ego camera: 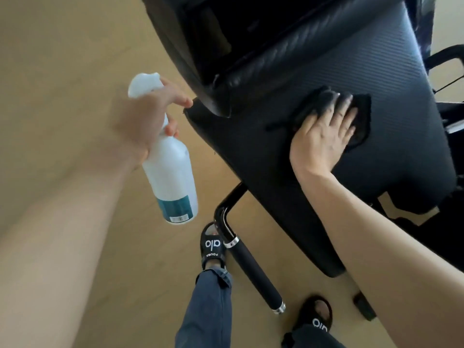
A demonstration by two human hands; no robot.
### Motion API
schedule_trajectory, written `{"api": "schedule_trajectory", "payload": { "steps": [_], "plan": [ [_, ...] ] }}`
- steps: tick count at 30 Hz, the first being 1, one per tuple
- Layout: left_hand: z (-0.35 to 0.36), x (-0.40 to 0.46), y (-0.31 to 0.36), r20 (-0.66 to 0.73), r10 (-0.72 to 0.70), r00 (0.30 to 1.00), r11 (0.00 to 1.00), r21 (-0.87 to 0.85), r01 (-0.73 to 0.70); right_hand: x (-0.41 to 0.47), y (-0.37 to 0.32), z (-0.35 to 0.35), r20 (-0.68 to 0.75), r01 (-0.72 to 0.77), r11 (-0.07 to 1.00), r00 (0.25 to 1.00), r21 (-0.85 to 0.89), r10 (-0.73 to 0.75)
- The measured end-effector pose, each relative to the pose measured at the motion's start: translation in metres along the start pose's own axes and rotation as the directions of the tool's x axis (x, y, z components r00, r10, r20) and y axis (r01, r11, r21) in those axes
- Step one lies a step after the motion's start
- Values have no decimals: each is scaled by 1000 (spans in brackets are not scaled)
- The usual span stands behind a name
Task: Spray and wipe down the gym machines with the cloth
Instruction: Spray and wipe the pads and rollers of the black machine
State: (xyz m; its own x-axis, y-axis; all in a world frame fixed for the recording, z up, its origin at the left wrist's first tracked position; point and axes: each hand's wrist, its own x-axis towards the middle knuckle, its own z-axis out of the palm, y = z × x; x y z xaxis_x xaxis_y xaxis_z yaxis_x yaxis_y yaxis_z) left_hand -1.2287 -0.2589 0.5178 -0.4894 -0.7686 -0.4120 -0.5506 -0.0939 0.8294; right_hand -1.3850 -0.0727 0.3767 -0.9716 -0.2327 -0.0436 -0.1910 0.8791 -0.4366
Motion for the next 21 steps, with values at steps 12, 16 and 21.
{"api": "schedule_trajectory", "payload": {
  "steps": [12,16,21],
  "plan": [
    [-32,-26,-68,-75,-181,981,981,54,185,-64,-74,33,234,881,428,468,-203,-852],
    [-32,-35,-83,-52,-192,980,980,51,194,-56,-71,26,294,913,313,384,-260,-875],
    [-40,-21,-91,-28,-226,974,974,19,226,-44,-119,32,394,900,190,351,-393,-849]
  ]
}}
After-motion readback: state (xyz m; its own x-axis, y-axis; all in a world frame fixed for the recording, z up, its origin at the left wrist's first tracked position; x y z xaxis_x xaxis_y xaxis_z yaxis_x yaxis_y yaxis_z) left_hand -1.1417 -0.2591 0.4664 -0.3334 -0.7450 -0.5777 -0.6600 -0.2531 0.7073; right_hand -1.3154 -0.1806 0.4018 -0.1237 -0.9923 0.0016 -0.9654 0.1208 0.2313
